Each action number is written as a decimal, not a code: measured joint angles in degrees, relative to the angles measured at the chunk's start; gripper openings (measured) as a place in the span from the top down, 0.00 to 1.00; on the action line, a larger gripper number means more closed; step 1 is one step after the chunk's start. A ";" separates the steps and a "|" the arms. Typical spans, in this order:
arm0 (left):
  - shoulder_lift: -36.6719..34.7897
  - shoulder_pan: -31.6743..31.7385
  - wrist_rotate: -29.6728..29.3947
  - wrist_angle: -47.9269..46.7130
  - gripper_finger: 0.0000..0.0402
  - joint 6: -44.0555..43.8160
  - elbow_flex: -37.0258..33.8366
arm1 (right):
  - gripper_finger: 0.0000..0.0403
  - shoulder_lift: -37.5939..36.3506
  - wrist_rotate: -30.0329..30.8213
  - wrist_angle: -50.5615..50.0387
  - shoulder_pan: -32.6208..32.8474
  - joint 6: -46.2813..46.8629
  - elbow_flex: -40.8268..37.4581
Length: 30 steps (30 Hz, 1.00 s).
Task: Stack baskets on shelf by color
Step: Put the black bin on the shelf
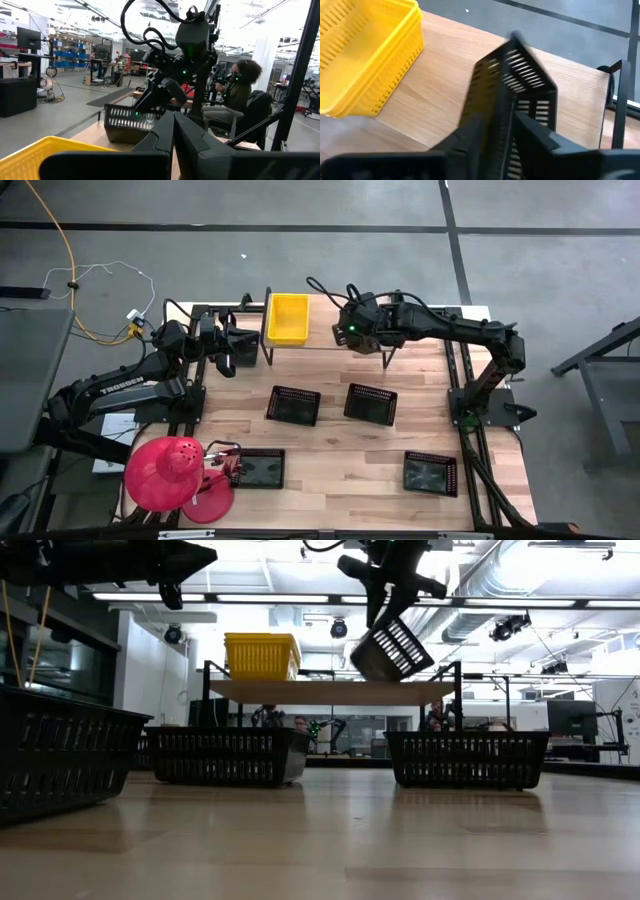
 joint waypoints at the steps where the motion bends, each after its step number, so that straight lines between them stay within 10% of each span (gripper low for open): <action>1: 0.00 0.00 0.02 0.00 1.00 0.00 0.00 | 0.69 0.00 0.20 0.34 0.00 -0.15 0.00; 16: -0.02 0.00 0.01 -0.16 1.00 -0.46 0.00 | 0.57 -1.22 5.17 -1.28 0.28 -15.83 1.25; 23: 0.00 0.02 0.03 -0.45 1.00 -0.44 0.00 | 0.77 -4.63 8.16 -20.53 2.40 -10.30 -3.29; 30: -0.02 0.02 0.04 -1.06 1.00 -0.42 0.00 | 0.95 -16.27 6.49 -8.75 4.90 -9.28 -19.89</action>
